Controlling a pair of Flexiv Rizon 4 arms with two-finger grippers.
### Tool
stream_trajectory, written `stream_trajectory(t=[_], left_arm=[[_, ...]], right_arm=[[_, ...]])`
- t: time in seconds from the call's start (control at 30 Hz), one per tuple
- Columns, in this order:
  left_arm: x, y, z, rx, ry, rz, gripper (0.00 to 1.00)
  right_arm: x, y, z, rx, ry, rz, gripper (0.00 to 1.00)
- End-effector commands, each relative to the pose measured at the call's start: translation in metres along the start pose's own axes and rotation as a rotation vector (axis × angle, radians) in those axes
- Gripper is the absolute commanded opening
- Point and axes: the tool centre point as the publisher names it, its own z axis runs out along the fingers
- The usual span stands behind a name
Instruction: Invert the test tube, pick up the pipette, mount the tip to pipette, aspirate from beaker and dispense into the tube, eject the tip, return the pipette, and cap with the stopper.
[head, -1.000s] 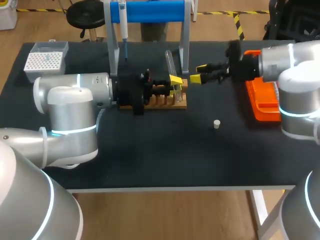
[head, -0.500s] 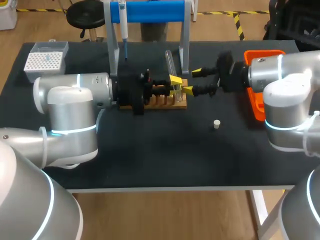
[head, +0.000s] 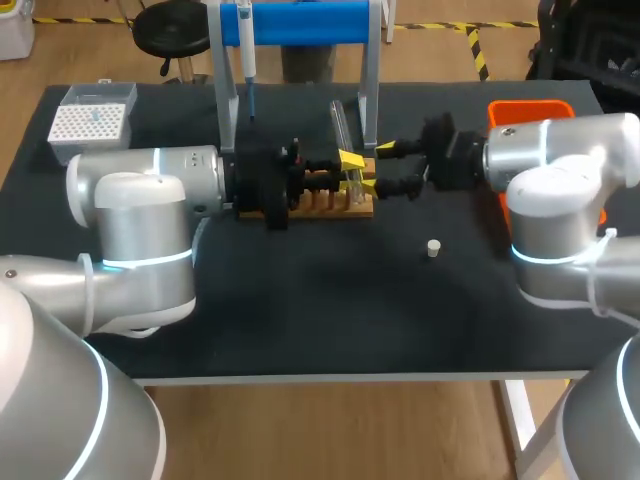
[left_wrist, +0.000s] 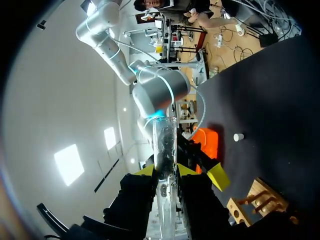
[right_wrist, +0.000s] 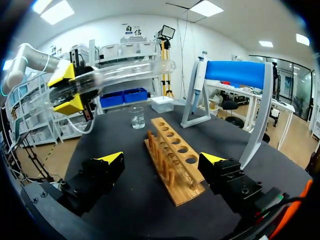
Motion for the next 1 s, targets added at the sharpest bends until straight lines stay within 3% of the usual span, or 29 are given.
stream_trajectory(t=[0.03, 1.0], left_arm=[[0.0, -0.001, 0.001, -0.005, 0.0, 0.002, 0.0], [0.0, -0.001, 0.001, -0.005, 0.0, 0.002, 0.0]], right_arm=[[-0.003, -0.002, 0.011, -0.004, -0.01, 0.0, 1.0], [-0.005, -0.013, 0.033, -0.014, -0.171, -0.049, 1.0]])
